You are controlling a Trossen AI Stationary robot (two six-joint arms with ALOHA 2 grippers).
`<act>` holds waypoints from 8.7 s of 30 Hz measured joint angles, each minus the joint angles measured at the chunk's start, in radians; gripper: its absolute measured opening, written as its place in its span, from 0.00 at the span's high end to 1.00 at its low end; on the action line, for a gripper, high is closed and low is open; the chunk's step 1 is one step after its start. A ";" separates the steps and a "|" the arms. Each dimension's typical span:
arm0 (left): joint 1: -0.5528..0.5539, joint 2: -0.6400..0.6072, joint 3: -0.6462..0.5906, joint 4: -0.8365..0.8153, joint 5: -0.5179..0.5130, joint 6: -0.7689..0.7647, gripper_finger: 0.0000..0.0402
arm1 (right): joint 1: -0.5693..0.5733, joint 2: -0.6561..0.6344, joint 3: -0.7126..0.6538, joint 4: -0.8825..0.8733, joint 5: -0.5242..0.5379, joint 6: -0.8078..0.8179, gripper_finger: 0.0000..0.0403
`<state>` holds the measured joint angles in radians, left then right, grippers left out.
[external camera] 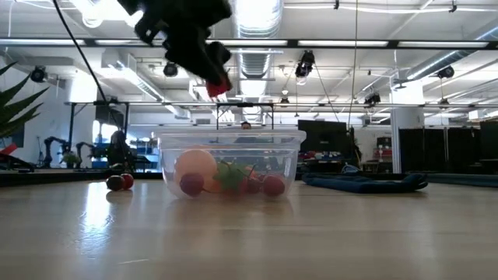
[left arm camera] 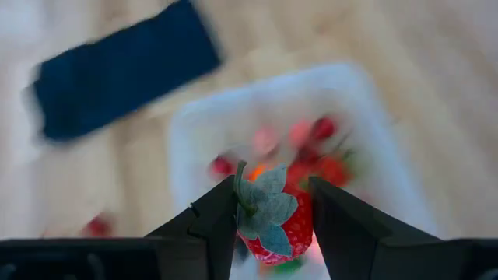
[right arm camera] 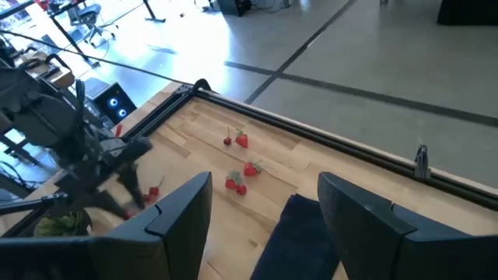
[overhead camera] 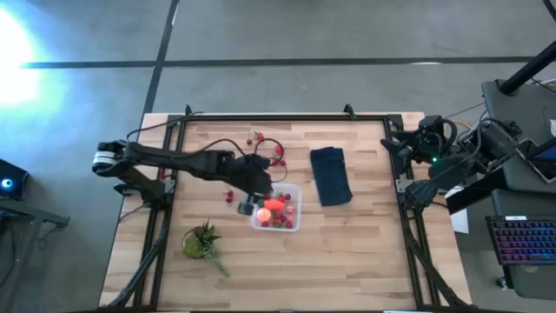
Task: Pick and placing Produce into tupperware
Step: Put the red strawberry into the transparent bin, then put the red cherry into the transparent bin
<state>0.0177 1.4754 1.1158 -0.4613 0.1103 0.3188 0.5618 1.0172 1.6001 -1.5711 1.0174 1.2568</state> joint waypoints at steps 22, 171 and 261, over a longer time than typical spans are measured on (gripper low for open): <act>-0.033 0.200 0.167 -0.244 0.012 -0.283 0.34 | 0.000 -0.003 0.000 0.000 -0.082 -0.101 0.44; 0.013 0.028 -0.280 -0.322 -0.145 0.001 0.58 | 0.000 -0.061 -0.069 0.000 -0.022 -0.052 0.44; 0.600 0.251 0.397 -0.448 -0.064 -0.378 0.40 | 0.000 -0.127 -0.069 0.000 0.058 -0.116 0.44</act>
<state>0.6181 1.7259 1.5124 -0.9089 0.0463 -0.0597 0.5621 0.8897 1.5311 -1.5711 1.0751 1.1404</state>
